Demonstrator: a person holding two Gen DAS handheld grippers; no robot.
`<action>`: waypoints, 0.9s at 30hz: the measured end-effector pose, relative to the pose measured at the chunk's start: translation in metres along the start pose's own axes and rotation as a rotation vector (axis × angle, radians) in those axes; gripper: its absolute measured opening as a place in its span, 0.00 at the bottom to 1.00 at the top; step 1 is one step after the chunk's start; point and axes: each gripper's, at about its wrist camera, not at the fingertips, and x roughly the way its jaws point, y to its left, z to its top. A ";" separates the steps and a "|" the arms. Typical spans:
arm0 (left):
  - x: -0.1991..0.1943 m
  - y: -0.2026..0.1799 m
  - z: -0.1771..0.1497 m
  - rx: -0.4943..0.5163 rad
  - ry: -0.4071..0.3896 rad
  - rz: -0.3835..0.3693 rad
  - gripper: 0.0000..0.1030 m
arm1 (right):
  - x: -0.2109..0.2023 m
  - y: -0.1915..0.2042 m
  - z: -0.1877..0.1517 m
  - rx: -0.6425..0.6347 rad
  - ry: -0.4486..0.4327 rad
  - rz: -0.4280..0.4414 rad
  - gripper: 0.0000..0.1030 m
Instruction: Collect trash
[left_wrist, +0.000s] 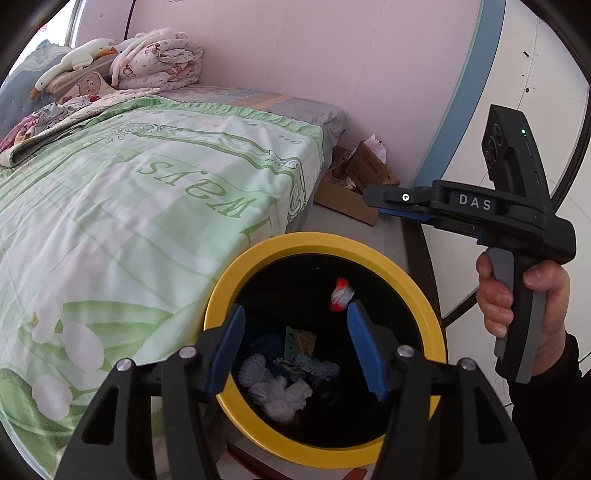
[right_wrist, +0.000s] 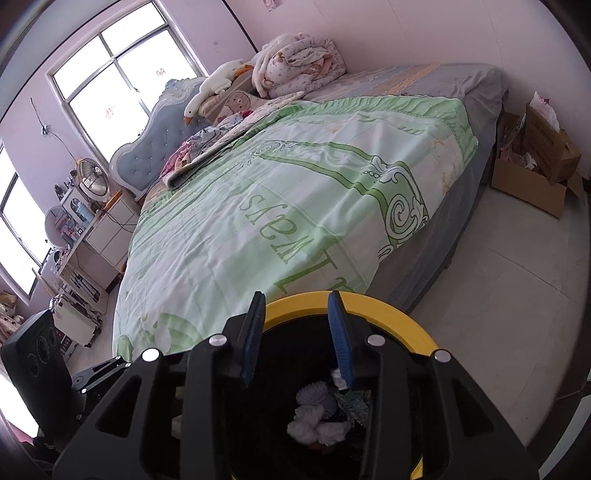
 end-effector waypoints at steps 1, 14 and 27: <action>-0.002 0.002 0.001 -0.004 -0.005 0.005 0.53 | 0.000 0.001 0.001 -0.001 -0.002 -0.002 0.33; -0.031 0.048 0.004 -0.119 -0.083 0.097 0.53 | 0.026 0.039 0.012 -0.089 0.026 0.022 0.33; -0.090 0.116 -0.006 -0.245 -0.196 0.279 0.53 | 0.078 0.124 0.023 -0.235 0.052 0.064 0.33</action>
